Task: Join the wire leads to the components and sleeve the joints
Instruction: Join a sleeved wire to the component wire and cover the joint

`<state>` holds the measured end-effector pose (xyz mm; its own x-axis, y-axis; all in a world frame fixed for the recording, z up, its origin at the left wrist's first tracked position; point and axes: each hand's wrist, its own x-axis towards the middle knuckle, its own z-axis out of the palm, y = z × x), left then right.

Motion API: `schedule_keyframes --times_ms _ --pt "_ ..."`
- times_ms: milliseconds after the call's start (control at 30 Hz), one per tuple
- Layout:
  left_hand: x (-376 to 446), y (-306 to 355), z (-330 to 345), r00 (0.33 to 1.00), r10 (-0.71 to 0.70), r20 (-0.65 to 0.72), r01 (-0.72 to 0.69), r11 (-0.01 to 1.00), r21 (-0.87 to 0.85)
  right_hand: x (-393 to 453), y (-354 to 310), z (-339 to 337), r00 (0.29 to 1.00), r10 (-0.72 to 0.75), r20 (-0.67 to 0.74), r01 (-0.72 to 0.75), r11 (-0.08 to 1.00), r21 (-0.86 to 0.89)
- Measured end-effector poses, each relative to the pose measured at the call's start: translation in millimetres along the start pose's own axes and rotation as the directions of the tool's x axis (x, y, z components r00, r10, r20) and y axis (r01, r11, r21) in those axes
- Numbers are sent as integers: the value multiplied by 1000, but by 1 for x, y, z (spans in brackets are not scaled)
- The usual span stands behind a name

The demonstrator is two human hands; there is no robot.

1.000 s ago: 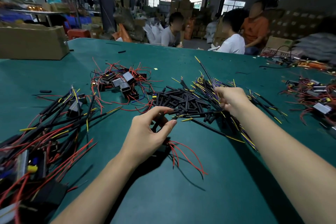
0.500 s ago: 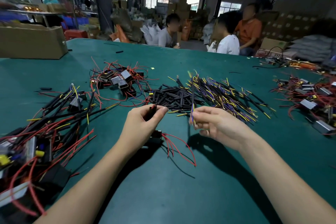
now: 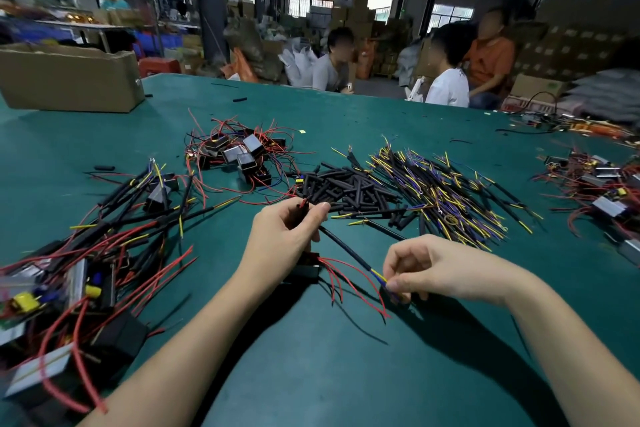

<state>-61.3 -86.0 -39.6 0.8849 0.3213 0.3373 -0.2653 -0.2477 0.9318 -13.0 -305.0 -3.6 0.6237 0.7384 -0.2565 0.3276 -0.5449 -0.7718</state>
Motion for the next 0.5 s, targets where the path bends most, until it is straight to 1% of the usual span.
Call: schedule_keyframes --times_ms 100,167,300,433,500 --pt "2 0 0 998 -56 39 57 998 -14 -1 4 -4 999 20 -33 -19 1000 13" --pt "3 1 0 996 -81 39 82 996 -25 -3 6 -7 999 18 -35 -17 1000 18" --pt "4 4 -1 999 -46 -3 46 998 -29 -5 8 -10 1000 10 -29 -10 1000 1" --pt "5 6 -5 998 -60 -15 56 982 -182 -7 11 -16 998 45 -40 -46 999 -19" --pt "5 6 -6 997 -72 -21 66 974 -215 -8 12 -19 997 66 -29 -67 997 -30"
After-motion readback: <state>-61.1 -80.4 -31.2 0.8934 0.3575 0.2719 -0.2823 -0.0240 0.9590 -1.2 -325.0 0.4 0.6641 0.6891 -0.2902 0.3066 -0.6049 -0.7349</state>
